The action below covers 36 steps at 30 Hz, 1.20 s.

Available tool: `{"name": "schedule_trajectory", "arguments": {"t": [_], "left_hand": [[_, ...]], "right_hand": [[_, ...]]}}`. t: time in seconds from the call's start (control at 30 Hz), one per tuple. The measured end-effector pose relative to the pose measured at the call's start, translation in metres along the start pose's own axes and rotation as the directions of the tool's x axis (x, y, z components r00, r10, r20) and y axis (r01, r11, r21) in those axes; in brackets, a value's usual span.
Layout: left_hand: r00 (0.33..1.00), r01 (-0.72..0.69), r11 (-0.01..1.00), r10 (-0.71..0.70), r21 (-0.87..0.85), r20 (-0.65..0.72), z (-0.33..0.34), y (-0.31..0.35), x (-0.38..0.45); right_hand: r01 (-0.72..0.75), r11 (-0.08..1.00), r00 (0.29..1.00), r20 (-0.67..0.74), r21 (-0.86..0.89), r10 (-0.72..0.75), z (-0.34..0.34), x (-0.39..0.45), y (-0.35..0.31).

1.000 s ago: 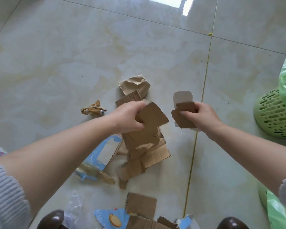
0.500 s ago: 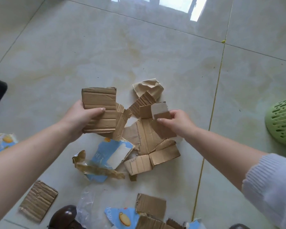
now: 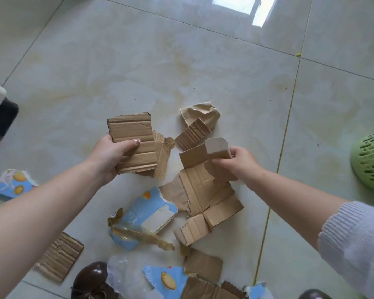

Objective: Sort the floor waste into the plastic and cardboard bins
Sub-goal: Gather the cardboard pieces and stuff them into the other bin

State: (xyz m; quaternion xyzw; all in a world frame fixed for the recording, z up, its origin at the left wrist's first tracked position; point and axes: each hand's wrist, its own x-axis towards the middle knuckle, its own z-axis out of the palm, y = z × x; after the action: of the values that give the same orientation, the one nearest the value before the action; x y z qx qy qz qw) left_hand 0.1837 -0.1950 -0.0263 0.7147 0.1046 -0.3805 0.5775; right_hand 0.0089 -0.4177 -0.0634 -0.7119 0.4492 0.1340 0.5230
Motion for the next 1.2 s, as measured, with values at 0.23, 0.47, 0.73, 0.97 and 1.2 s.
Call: {"name": "schedule_trajectory", "arguments": {"t": [0.23,0.47,0.73,0.97,1.2], "left_hand": [[0.98,0.191,0.982,-0.19,-0.003,0.061,0.006,-0.06,-0.03],[0.988,0.002,0.967,0.037,0.256,-0.151,0.015,-0.093,-0.029],[1.0,0.029,0.999,-0.029,-0.031,-0.001,0.023,-0.047,-0.037],[0.973,-0.157,0.968,0.185,-0.196,0.136,0.061,0.061,-0.081],[0.859,-0.394,0.909,0.417,-0.136,0.297,0.171,0.122,-0.154]], "right_hand": [[0.041,0.998,0.997,0.065,-0.046,-0.037,0.02,-0.013,-0.003],[-0.018,0.993,0.996,0.087,0.116,0.008,0.029,-0.012,-0.005],[-0.043,0.959,0.998,-0.027,0.279,0.052,-0.016,-0.023,-0.016],[0.1,0.748,0.992,-0.125,0.656,-0.023,-0.119,-0.074,-0.026],[0.353,0.44,0.908,-0.415,0.826,0.051,-0.199,-0.141,-0.02]]}}
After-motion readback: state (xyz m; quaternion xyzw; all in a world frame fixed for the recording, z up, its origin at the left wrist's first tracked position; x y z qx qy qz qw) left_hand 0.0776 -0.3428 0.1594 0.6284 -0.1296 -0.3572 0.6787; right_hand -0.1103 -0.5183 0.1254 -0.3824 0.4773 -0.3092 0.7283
